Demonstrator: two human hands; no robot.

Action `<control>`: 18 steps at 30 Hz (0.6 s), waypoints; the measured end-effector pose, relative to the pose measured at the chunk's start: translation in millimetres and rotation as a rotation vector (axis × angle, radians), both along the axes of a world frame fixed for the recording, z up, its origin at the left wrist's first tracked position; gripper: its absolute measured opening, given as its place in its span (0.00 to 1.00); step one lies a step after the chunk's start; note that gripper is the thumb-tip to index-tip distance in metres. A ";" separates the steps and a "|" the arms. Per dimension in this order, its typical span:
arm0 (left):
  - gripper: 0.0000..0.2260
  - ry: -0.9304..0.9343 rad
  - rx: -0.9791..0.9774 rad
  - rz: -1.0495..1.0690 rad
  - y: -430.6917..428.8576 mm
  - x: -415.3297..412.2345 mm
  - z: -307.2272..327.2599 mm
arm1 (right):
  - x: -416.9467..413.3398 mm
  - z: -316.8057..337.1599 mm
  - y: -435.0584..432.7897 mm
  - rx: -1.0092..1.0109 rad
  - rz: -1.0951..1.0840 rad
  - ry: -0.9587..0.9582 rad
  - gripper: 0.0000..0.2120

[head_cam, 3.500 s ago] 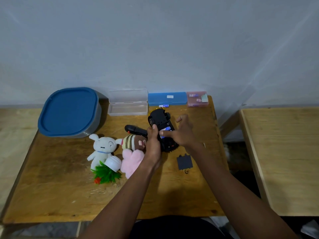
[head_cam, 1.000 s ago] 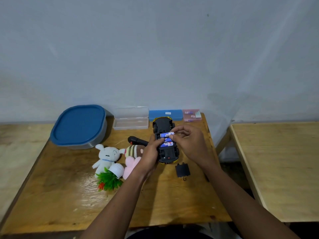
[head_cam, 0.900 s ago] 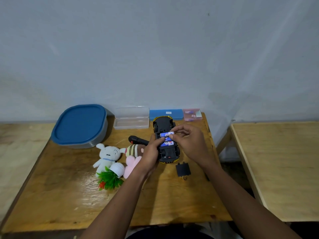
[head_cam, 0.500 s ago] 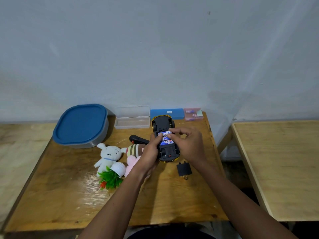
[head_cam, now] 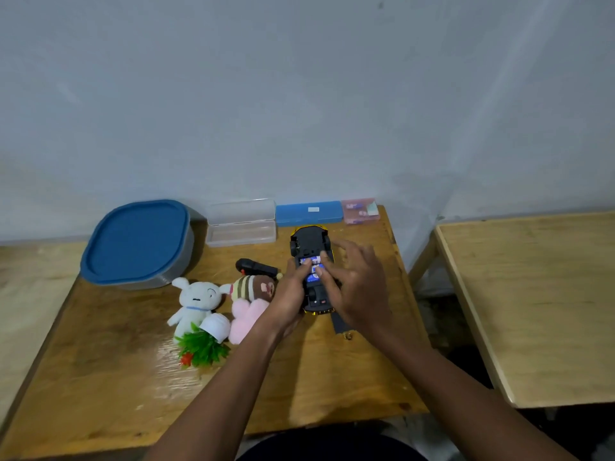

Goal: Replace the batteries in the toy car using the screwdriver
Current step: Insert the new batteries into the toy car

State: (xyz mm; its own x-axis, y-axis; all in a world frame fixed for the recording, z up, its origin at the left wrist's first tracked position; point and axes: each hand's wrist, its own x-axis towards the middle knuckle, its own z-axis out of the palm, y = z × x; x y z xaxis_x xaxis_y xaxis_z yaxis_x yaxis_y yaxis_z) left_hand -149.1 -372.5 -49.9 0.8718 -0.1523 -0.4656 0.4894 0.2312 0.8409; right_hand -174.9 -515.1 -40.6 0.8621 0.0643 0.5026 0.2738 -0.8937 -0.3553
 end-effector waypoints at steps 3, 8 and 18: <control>0.18 0.057 0.017 0.031 -5.7 -0.5 -14.0 | -4.3 -10.2 -8.0 -0.068 0.017 0.094 0.18; 0.15 0.101 0.093 0.026 -8.7 -1.3 -33.9 | -7.2 -33.7 -25.8 0.118 0.085 0.401 0.22; 0.16 0.256 0.080 -0.043 0.6 -29.7 -71.8 | -24.9 -53.3 -57.8 0.020 -0.037 0.769 0.18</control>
